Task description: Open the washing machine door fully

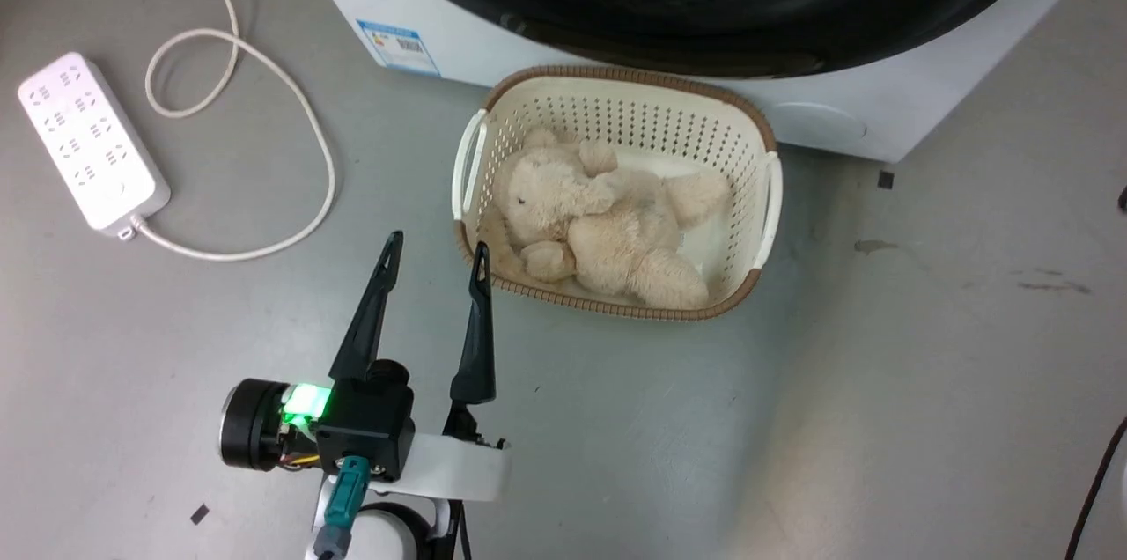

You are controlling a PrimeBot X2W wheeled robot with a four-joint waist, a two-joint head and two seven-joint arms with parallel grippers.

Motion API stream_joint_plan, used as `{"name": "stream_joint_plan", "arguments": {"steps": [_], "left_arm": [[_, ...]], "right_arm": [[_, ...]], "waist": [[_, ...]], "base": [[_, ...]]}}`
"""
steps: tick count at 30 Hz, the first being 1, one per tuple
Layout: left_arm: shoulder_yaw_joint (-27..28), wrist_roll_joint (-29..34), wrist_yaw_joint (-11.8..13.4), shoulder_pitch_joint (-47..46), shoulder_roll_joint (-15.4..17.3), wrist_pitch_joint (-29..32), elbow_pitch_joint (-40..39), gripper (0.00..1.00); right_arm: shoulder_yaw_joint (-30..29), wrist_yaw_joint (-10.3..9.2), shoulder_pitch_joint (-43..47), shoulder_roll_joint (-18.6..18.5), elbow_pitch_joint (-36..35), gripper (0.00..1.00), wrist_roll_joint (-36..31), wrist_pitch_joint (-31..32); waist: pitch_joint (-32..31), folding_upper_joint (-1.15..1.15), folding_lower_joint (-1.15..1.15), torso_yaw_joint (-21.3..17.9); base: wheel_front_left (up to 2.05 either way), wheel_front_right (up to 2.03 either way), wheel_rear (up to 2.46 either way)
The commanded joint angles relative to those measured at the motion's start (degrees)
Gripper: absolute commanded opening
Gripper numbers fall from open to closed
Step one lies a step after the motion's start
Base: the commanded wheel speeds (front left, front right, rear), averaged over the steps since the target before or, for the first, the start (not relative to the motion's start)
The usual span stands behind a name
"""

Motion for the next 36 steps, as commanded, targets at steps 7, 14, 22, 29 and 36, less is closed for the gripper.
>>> {"name": "stream_joint_plan", "arguments": {"steps": [7,14,22,29,36], "left_arm": [[-1.63,0.43,1.27,-2.26,0.41,-1.35,-0.85,1.0],[-3.03,0.16,2.24,-2.94,0.48,-2.18,-0.76,1.0],[-3.54,-0.97,2.99,-1.51,1.03,-3.14,0.07,1.0],[-3.33,-1.63,2.79,1.21,1.92,-3.92,0.79,1.0],[-2.54,-1.79,1.76,3.95,2.12,-3.92,1.46,1.0]], "right_arm": [[-2.37,-0.02,-8.98,-0.49,6.6,0.0,2.96,5.82],[-3.34,-0.02,-9.21,-0.77,9.21,0.0,4.1,11.29],[-4.8,-0.03,-2.32,0.44,8.31,0.0,6.23,16.97],[-5.93,-0.03,5.43,4.88,4.34,0.0,8.85,23.52],[-3.72,-0.03,15.45,8.27,-2.22,0.0,8.76,29.04]], "waist": [[2.35,0.0,-0.01,0.78],[1.62,0.0,-0.01,1.36],[-3.04,0.0,-0.01,1.31],[-7.79,0.0,-0.01,0.88],[-11.92,0.0,-0.01,0.58]], "base": [[0.0,0.0,0.0],[0.0,0.0,0.0],[0.0,0.0,0.0],[0.0,0.0,0.0],[0.0,0.0,0.0]]}}
